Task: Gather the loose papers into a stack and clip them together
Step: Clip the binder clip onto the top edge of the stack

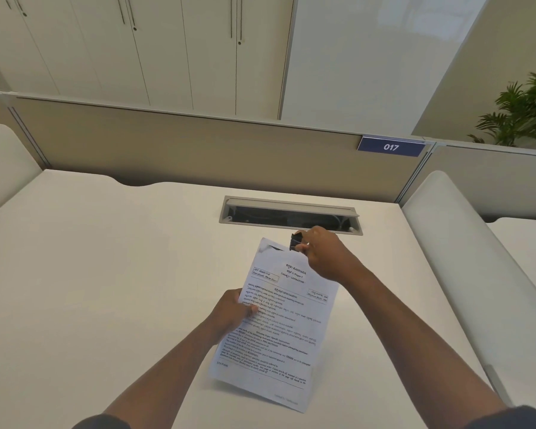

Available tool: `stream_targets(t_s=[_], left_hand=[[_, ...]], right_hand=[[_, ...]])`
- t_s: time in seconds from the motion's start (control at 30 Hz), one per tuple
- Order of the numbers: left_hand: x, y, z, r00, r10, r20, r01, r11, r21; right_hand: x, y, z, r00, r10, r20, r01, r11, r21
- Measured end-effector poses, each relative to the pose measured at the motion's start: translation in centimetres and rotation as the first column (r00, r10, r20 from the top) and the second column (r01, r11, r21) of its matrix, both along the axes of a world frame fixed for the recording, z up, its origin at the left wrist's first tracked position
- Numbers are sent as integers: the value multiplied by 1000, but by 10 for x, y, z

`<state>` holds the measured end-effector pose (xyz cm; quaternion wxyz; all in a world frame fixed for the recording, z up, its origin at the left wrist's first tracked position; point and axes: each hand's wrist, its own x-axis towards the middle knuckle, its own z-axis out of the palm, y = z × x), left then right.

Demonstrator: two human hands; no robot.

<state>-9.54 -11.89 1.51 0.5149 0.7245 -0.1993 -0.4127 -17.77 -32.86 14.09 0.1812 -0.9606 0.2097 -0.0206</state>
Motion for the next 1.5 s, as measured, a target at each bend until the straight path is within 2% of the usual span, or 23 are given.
stream_targets(t_s=[0.13,0.23,0.3,0.5,0.63,0.73,0.9,1.0,1.07,1.2,1.3,1.4,1.5], left_hand=[[1,-1,-1,1000,1,6,-1,1000,11],[2,-1,-1,1000,4,11,-4,1000,17],[3,-1,-2,1000,9,11,-10,1000,18],[5,-2,-3,1000,6,13,-6,999,32],[6,-3,-4,1000,4,18,-5,999,52],[6,-2,-4,1000,-6,23,5,999,49],[3,-1,-3,999,-12,33,11,1000,26],[2,0,-2,999,-16,38,15,1000,13],[3,1,-1,999,-15,34,15,1000,13],[3,1,1,999,-14,41,13,1000,9],[2,1,3,999,-3,37,2,1000,9],[0,0,5,1000,1,22,-2,1000,18],[0,0,6,1000,0,20,0,1000,17]], right_hand=[[5,2,4,1000,-9,-8,10,988,152],[5,6,3,998,-63,4,58,939,339],[4,9,2,997,-73,18,59,913,403],[0,5,-6,992,-73,106,18,893,451],[-2,1,-12,972,-187,143,87,849,522],[-2,2,-11,959,-224,174,106,852,512],[2,2,-14,952,-279,123,179,839,513],[2,4,-14,942,-304,140,141,740,657],[1,5,-13,926,-346,153,103,619,779],[0,10,3,890,-451,75,13,189,982],[0,13,16,893,-450,11,-27,-28,999],[0,14,23,886,-463,-40,-26,-135,990],[-1,15,25,890,-451,-65,-11,-163,986]])
